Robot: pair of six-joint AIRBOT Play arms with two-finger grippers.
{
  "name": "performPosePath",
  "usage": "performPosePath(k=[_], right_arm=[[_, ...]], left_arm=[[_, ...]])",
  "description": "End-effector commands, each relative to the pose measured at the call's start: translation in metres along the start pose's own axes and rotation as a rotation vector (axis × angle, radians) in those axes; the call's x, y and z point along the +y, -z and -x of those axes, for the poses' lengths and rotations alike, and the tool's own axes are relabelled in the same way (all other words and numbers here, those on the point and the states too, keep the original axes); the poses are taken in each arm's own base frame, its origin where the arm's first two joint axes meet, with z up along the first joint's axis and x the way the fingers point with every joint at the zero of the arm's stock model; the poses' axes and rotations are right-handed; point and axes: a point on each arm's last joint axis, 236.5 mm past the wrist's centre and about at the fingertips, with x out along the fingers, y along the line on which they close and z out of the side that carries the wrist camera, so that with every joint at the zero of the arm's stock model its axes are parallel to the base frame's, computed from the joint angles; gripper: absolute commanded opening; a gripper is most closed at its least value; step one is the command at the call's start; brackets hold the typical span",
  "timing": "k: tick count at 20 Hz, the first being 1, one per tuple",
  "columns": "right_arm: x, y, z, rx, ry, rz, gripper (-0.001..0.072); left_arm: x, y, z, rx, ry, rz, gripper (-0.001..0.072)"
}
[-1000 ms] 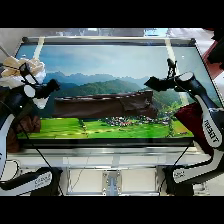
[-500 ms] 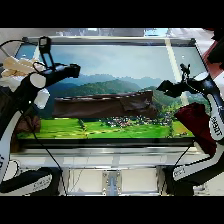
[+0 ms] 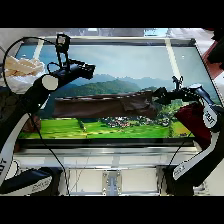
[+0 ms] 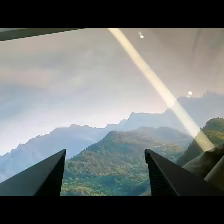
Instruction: Fold the shirts.
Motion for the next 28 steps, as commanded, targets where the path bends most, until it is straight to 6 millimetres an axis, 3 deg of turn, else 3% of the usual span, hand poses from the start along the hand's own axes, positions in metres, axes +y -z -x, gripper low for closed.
performPosePath(k=[1, 6, 8, 9, 10, 11, 12, 14, 16, 19, 22, 25, 28], right_arm=[[0.007, 0.013, -0.022, 0.064, -0.034, 0.019, 0.0668], [0.024, 0.032, -0.055, 0.144, 0.017, 0.1, 0.0639], [0.031, 0.035, -0.063, 0.154, 0.016, 0.113, 0.0565], [0.033, 0.035, -0.067, 0.153, 0.02, 0.12, 0.0467], [0.036, 0.035, -0.069, 0.15, 0.018, 0.124, 0.0302], [0.038, 0.035, -0.071, 0.147, 0.015, 0.126, 0.0134], [0.04, 0.033, -0.071, 0.141, 0.007, 0.122, 0.0032], [0.046, 0.03, -0.068, 0.136, -0.005, 0.131, 0.0029], [0.059, 0.024, -0.059, 0.131, -0.015, 0.166, 0.0028], [0.091, 0.014, -0.035, 0.103, -0.029, 0.204, 0.0028], [0.128, 0.012, -0.006, 0.09, -0.026, 0.254, 0.0028], [0.159, 0.019, 0.016, 0.103, 0.055, 0.343, 0.0028], [0.201, 0.029, 0.016, 0.097, 0.099, 0.448, 0.0028]], left_arm=[[-0.003, 0.0, 0.0, -0.001, 0.006, 0.027, 0.0589], [-0.01, 0.01, 0.0, 0.044, 0.033, 0.034, 0.0584], [-0.013, 0.016, 0.0, 0.069, 0.047, 0.033, 0.0442], [-0.013, 0.02, -0.001, 0.078, 0.05, 0.034, 0.0395], [-0.013, 0.024, -0.004, 0.092, 0.053, 0.037, 0.0308], [-0.014, 0.032, -0.008, 0.113, 0.058, 0.04, 0.0173], [-0.014, 0.042, -0.012, 0.139, 0.063, 0.05, 0.0008], [-0.017, 0.069, -0.022, 0.221, 0.075, 0.146, 0.0012], [-0.024, 0.113, -0.031, 0.361, 0.091, 0.286, 0.0012], [-0.044, 0.19, -0.04, 0.602, 0.123, 0.403, 0.0011], [-0.067, 0.236, -0.05, 0.708, 0.147, 0.399, 0.0011], [-0.08, 0.265, -0.059, 0.76, 0.149, 0.392, 0.0011], [-0.072, 0.27, -0.074, 0.743, 0.12, 0.381, 0.0011]])
